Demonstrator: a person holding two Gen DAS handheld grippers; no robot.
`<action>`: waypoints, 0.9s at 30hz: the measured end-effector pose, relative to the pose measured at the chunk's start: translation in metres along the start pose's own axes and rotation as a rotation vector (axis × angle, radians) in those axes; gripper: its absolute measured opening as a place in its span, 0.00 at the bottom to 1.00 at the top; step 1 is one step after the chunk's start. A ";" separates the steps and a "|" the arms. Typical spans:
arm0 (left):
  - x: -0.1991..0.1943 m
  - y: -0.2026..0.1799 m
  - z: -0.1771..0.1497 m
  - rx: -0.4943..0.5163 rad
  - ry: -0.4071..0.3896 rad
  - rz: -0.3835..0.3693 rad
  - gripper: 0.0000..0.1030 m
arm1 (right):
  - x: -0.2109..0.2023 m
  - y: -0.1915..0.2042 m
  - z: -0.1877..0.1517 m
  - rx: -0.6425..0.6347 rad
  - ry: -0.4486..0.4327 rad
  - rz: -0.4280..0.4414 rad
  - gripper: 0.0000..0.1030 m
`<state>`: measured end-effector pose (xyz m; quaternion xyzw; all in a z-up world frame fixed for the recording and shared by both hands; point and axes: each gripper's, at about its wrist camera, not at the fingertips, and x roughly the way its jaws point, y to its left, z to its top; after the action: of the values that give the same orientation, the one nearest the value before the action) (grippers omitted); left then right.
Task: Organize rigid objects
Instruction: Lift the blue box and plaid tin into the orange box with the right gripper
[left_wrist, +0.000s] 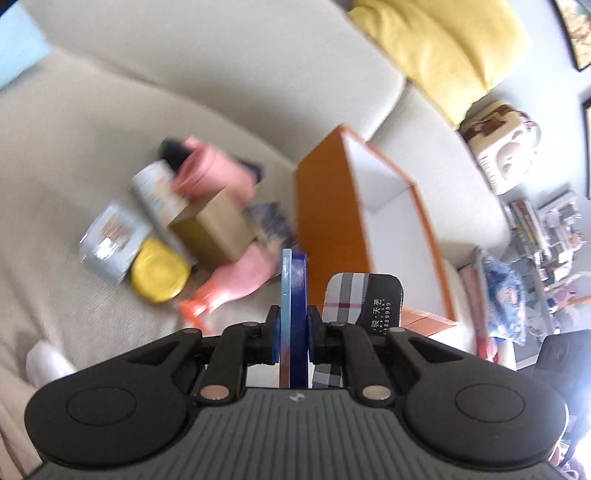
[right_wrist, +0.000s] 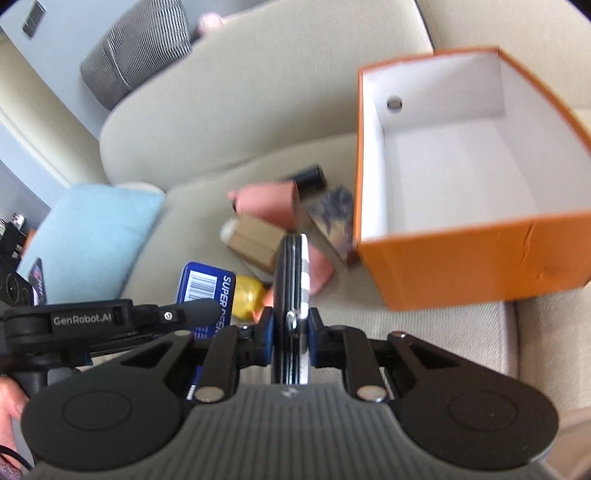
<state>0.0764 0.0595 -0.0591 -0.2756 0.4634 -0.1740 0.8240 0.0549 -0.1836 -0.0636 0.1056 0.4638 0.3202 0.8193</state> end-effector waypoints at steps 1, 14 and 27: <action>0.001 -0.007 0.006 0.005 -0.005 -0.012 0.14 | -0.008 0.000 0.004 -0.002 -0.020 0.000 0.17; 0.055 -0.113 0.073 0.104 0.042 -0.153 0.14 | -0.062 -0.051 0.090 0.038 -0.188 -0.093 0.17; 0.200 -0.150 0.045 0.334 0.330 0.155 0.14 | -0.005 -0.142 0.103 0.193 -0.004 -0.161 0.17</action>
<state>0.2128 -0.1541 -0.0812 -0.0672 0.5765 -0.2272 0.7820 0.1985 -0.2840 -0.0706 0.1468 0.4977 0.2072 0.8293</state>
